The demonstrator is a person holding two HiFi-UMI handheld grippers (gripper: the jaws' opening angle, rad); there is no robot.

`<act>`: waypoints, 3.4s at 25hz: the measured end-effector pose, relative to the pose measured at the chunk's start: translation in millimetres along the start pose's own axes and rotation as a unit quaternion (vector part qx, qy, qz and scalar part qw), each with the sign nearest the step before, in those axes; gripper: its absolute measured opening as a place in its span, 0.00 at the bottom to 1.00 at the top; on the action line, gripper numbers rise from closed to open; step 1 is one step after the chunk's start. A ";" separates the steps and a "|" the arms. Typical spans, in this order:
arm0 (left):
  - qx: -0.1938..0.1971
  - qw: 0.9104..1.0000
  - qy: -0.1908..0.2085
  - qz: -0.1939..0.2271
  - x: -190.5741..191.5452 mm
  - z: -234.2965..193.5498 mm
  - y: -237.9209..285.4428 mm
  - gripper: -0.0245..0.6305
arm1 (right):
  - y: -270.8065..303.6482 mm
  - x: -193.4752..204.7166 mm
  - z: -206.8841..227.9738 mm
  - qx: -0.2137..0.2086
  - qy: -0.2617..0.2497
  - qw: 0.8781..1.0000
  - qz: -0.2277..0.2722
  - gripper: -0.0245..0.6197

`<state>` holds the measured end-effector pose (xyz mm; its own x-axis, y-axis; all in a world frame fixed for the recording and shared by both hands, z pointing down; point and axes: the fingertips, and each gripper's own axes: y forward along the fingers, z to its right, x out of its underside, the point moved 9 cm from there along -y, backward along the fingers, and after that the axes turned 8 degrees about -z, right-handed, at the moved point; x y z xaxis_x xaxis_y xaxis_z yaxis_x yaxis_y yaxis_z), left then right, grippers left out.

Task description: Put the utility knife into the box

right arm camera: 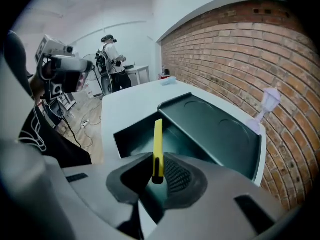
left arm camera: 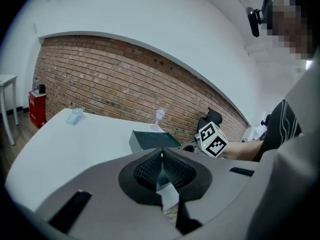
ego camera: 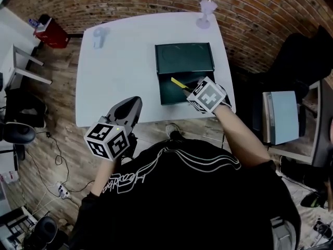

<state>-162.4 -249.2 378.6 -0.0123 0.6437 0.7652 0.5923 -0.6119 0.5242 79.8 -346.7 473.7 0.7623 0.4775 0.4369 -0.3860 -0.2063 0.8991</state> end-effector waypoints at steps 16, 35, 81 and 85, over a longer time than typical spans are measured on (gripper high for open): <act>-0.021 0.998 -0.051 0.005 10.8 -32.9 1.5 0.09 | 58.6 4.5 19.1 0.003 -0.053 0.990 -0.131 0.15; -0.015 0.999 -0.051 0.011 16.8 -31.0 -17.4 0.09 | 30.7 -2.5 9.5 -0.006 -0.020 0.997 -0.075 0.42; 0.089 0.995 0.041 0.015 24.7 77.4 -33.7 0.09 | -150.3 54.9 -120.7 -0.096 0.119 0.906 0.394 0.04; 0.087 0.995 0.048 0.011 17.6 81.7 -30.0 0.09 | -155.5 54.6 -112.2 -0.093 0.118 0.907 0.393 0.04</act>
<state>-114.6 -182.0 345.8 -0.0699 0.5783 0.8128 0.7238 -0.5313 0.4402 123.2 -192.7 354.7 0.0892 0.4192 0.9035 -0.8597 -0.4256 0.2823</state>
